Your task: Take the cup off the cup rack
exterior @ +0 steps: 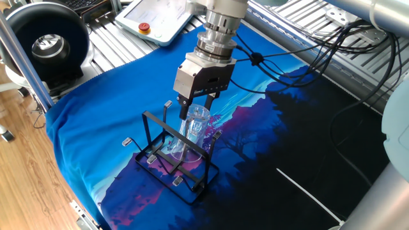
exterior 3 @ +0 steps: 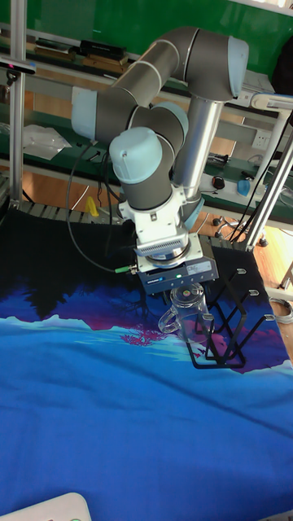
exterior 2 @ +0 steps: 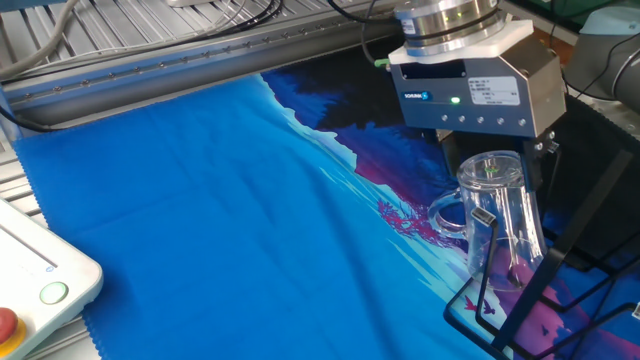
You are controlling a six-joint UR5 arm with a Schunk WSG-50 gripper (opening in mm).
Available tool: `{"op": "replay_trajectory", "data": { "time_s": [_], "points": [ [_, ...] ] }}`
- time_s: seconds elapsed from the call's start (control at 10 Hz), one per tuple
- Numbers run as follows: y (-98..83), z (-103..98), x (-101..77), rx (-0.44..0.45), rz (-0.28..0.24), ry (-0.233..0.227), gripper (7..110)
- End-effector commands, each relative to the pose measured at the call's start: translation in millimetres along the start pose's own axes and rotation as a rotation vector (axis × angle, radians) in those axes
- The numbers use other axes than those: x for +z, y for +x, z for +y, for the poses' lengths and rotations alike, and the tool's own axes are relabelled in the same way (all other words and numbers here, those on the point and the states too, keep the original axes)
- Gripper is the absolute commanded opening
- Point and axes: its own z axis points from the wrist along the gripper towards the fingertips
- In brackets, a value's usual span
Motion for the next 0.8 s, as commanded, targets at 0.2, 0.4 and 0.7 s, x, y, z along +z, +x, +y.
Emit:
{"op": "replay_trajectory", "data": {
  "time_s": [0.2,0.4,0.7],
  "points": [
    [-2.7,3.0,-1.2,0.036,-0.005,-0.011,66],
    [-1.7,4.7,-1.5,0.053,0.002,-0.011,66],
    [-1.6,5.5,-2.2,0.061,0.006,-0.009,66]
  ]
}}
